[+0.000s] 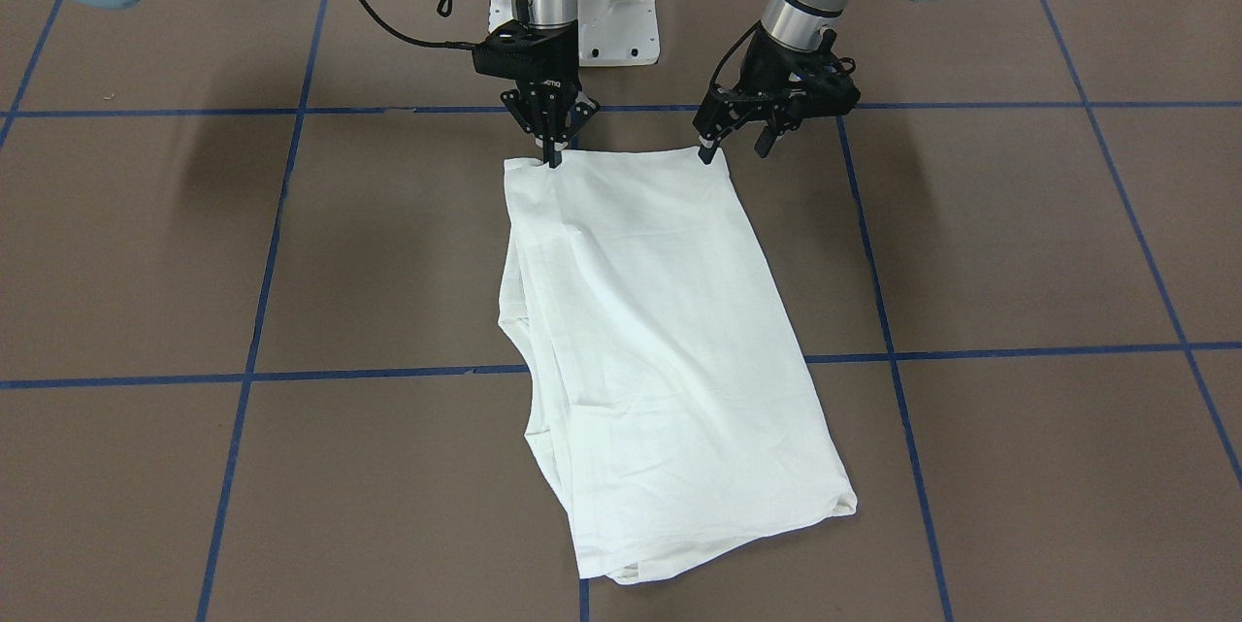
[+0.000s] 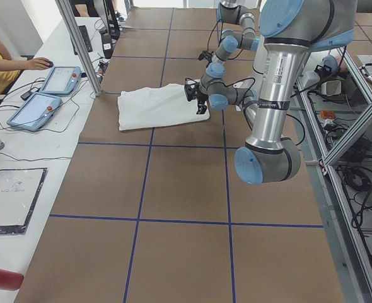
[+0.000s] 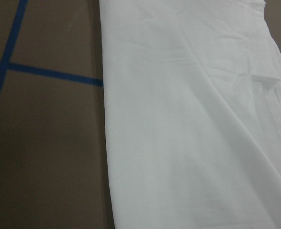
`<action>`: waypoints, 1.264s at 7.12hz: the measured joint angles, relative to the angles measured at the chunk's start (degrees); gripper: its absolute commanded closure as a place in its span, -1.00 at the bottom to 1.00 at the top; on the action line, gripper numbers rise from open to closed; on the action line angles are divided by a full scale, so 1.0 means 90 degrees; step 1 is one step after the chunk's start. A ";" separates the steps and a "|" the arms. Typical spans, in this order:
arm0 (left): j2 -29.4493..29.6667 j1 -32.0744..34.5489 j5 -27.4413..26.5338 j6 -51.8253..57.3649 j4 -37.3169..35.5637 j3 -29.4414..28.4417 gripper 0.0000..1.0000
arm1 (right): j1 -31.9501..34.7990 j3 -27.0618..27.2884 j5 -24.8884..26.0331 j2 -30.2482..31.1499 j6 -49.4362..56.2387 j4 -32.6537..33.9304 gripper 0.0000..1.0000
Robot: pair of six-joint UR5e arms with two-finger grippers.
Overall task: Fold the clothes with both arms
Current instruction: 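Lower the left gripper to the shirt edge nearest it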
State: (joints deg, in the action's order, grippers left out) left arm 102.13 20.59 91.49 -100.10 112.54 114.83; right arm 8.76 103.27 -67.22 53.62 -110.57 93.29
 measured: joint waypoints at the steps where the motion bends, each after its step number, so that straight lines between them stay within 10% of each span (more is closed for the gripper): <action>1: 0.0000 -0.0244 -0.0168 -0.0323 -0.0180 -0.0045 -0.66 | 0.0007 0.0001 -0.0001 0.0000 0.0000 -0.0002 1.00; 9: 0.0142 -0.0666 -0.0398 -0.0552 -0.0512 -0.0334 -0.06 | 0.0024 0.0023 -0.0002 0.0008 0.0000 0.0006 1.00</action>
State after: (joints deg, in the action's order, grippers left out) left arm 103.40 14.60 87.91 -105.07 107.93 111.83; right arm 8.98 103.48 -67.24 53.69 -110.57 93.34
